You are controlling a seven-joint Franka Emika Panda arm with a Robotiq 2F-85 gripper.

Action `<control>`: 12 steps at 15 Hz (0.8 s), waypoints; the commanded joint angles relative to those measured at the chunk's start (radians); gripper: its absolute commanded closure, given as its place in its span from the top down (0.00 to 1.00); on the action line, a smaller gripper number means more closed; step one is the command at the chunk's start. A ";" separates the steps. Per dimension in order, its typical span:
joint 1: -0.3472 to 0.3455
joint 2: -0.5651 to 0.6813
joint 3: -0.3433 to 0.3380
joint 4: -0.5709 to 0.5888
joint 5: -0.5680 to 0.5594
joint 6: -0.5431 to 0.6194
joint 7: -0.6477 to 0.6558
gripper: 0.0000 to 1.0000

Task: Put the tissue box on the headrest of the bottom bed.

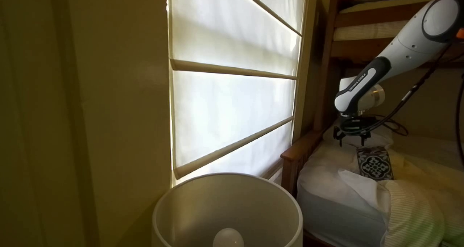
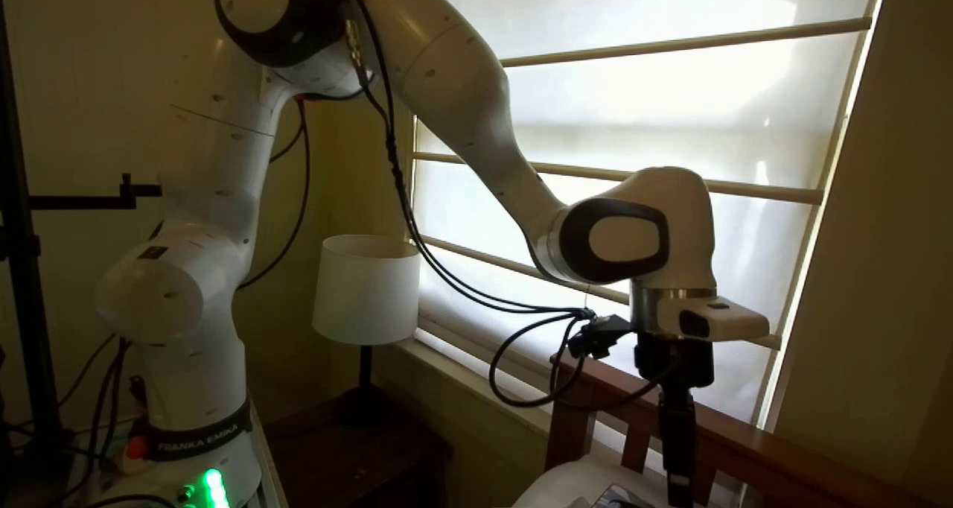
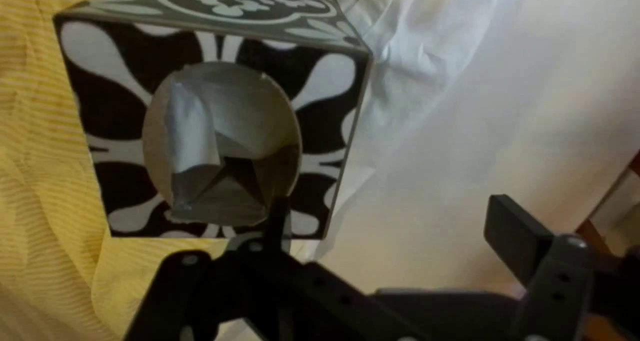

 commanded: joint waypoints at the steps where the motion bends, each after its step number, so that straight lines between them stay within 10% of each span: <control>1: 0.034 -0.115 -0.022 -0.064 -0.038 -0.019 0.010 1.00; 12: 0.002 -0.117 -0.036 -0.124 -0.021 -0.087 0.042 1.00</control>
